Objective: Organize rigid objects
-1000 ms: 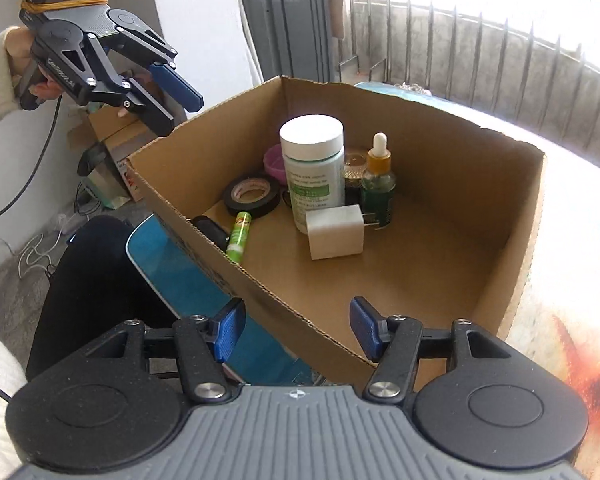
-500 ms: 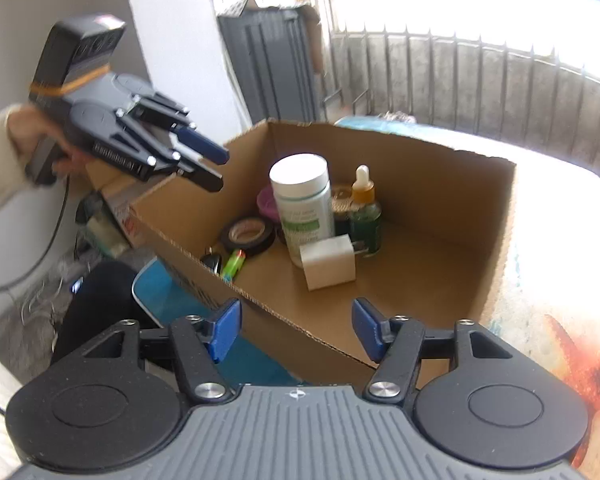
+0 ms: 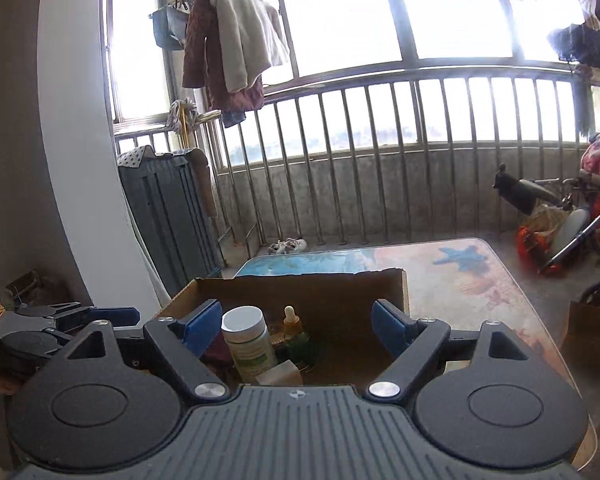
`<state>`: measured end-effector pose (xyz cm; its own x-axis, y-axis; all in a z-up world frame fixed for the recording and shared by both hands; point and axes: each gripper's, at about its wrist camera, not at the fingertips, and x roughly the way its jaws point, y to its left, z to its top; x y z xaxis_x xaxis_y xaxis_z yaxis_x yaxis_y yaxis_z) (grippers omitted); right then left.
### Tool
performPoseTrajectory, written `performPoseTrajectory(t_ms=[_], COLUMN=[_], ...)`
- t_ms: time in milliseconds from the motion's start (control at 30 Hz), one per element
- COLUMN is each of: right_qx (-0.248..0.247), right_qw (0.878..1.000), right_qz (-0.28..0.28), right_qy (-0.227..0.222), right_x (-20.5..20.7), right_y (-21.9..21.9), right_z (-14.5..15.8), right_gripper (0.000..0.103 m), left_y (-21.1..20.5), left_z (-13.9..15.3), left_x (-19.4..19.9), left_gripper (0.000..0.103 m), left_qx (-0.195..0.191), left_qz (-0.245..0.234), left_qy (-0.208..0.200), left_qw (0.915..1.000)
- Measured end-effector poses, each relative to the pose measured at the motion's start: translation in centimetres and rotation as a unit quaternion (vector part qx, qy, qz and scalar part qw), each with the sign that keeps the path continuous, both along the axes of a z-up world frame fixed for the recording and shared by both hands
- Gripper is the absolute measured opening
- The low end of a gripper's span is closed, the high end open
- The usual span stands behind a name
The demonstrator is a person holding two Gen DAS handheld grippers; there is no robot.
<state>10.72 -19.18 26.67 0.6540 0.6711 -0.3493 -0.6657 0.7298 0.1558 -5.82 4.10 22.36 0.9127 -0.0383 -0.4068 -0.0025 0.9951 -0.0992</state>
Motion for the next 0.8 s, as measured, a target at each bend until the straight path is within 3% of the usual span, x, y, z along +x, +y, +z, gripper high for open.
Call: performPoseTrajectory(t_ms=[200,367,467,800], right_qx=[0.007,0.006,0.004,0.011], right_qw=[1.000,1.000,1.000,1.000], right_qz=[-0.008,-0.014,-0.014,-0.006], right_qy=[0.026,0.026,0.020,0.024], right_x=[-0.3,-1.2,-1.8,-2.2], right_y=[0.1,-0.2,-0.2,-0.3], right_z=[-0.7,-0.7,-0.6,-1.0], right_gripper=[0.086,0.086,0.087,0.088], left_y=[-1.5,-1.1,-1.3,-1.1], left_z=[-0.2,-0.7,-0.8,-0.7], left_x=[-1.8,-3.1,-3.4,-4.0], left_gripper=[0.103,0.103,0.103,0.103], left_qx=[0.071,0.056,0.073,0.096], left_qz=[0.078,0.102,0.143,0.143], left_qy=[-0.001,0.013,0.016,0.013], left_qw=[0.9945,0.9931,0.9869,0.9849])
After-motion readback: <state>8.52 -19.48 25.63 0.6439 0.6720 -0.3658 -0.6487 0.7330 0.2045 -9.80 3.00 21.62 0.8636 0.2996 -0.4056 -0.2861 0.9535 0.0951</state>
